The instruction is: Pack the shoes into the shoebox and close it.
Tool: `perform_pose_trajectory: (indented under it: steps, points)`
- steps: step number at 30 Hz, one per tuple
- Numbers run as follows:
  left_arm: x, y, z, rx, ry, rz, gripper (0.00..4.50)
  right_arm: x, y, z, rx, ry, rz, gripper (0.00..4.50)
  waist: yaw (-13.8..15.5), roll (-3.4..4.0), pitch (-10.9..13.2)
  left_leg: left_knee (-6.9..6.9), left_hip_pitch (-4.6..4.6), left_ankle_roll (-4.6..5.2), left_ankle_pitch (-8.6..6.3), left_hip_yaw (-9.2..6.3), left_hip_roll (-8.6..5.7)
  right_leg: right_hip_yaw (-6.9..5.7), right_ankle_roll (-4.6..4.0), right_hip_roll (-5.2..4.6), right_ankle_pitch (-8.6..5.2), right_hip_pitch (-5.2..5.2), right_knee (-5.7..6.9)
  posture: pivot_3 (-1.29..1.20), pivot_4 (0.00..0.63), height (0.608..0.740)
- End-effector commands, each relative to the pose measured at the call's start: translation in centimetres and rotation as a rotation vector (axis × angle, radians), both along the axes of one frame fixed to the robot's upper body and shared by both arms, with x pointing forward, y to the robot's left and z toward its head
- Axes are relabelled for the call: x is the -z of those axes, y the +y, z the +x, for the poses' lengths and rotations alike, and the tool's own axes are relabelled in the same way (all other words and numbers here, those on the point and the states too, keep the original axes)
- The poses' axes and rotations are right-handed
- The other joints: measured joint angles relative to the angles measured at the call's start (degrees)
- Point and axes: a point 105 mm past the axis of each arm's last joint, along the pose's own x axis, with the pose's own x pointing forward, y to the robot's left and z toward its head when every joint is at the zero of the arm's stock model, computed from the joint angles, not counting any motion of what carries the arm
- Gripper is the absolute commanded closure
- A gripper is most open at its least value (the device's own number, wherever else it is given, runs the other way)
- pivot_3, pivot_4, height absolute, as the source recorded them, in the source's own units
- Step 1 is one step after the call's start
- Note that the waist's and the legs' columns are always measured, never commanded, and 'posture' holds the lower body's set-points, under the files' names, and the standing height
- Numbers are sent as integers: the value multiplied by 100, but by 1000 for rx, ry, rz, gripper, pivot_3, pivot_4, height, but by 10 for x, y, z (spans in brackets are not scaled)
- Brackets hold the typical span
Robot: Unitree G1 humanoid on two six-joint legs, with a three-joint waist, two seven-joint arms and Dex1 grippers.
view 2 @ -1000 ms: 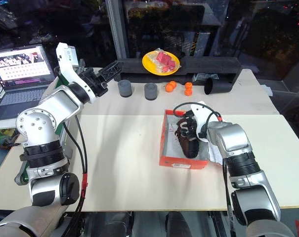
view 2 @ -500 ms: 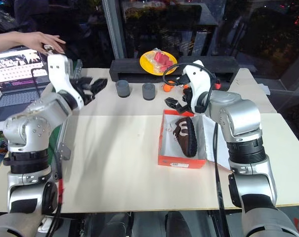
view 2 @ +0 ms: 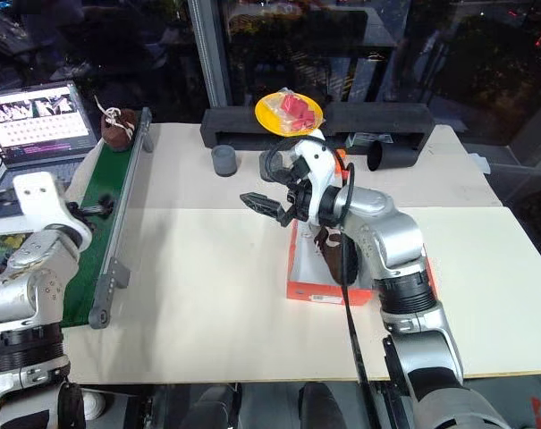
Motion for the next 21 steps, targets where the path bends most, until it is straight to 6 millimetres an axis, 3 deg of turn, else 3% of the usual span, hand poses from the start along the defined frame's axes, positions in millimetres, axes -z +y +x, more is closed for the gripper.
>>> perform_pose_trajectory:
  steps: [1, 21]
  points:
    - [-4, 15, -3, -37, -28, 34, 72, -12, 5, -1, -2, -85, 14, 0, 18, 0, 0, 0, 0, 0, 0, 0, 0, -1, 0, 0, 0, 1, 0, 0, 150, 740]
    - [26, 24, 27, 34, -11, 96, 72, 3, 9, -29, -89, 22, 2, 0, -3, -3, -2, -1, 2, -1, 0, -1, 2, -3, -2, 1, 1, 0, 3, 0, 150, 740]
